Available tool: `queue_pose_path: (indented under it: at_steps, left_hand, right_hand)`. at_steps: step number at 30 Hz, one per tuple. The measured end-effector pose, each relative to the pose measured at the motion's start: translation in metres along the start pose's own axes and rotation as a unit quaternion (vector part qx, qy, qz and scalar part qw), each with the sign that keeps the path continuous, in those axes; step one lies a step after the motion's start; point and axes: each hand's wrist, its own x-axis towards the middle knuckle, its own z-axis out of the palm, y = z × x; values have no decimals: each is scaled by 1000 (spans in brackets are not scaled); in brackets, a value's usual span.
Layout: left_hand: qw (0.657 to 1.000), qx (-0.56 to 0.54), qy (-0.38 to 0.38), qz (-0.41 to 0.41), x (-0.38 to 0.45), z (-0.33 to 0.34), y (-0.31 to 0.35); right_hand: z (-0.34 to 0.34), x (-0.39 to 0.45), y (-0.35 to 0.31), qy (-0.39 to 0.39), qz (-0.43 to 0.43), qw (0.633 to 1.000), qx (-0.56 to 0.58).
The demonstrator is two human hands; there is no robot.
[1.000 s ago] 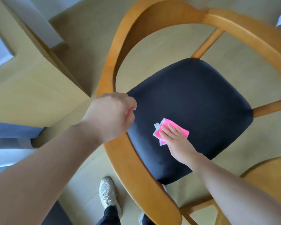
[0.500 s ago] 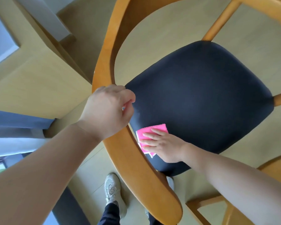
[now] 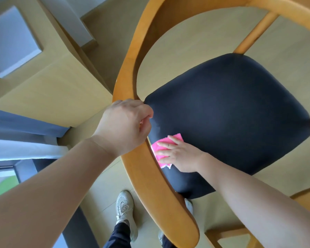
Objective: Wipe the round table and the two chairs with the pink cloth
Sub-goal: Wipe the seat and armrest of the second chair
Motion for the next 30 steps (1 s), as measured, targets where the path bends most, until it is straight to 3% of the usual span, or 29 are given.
queue_pose_path:
  at_steps: [6, 9, 11, 13, 16, 19, 22, 26, 30]
  left_hand:
    - [1000, -5, -7, 2, -5, -10, 7]
    - [1000, -7, -21, 0, -5, -26, 15]
    - [999, -5, -33, -9, 0, -42, 21]
    - [999, -18, -34, -20, 6, -62, 27]
    - [997, -61, -25, -33, 16, -95, 39]
    - [991, -129, -19, -35, 25, -134, 55]
    - [977, -212, -7, -27, 28, -177, 76]
    - [954, -296, -32, 45, 15, -236, 94]
    - [966, -246, 21, 78, -3, -285, 83]
  right_hand:
    - [-5, -11, -4, -33, 79, 995, 54]
    - [-26, -41, 0, -33, 165, 972, 162]
    - [-52, -62, -3, 32, 288, 908, 304]
    - [-89, -75, -10, 119, 388, 805, 433]
    - [-160, -80, -20, 269, 434, 665, 545]
    - [-245, -82, -31, 371, 422, 610, 559]
    - [-330, -82, -52, 438, 346, 560, 613]
    - [-422, -75, -98, 451, 232, 484, 713]
    - [-476, -60, -131, 444, 180, 452, 752]
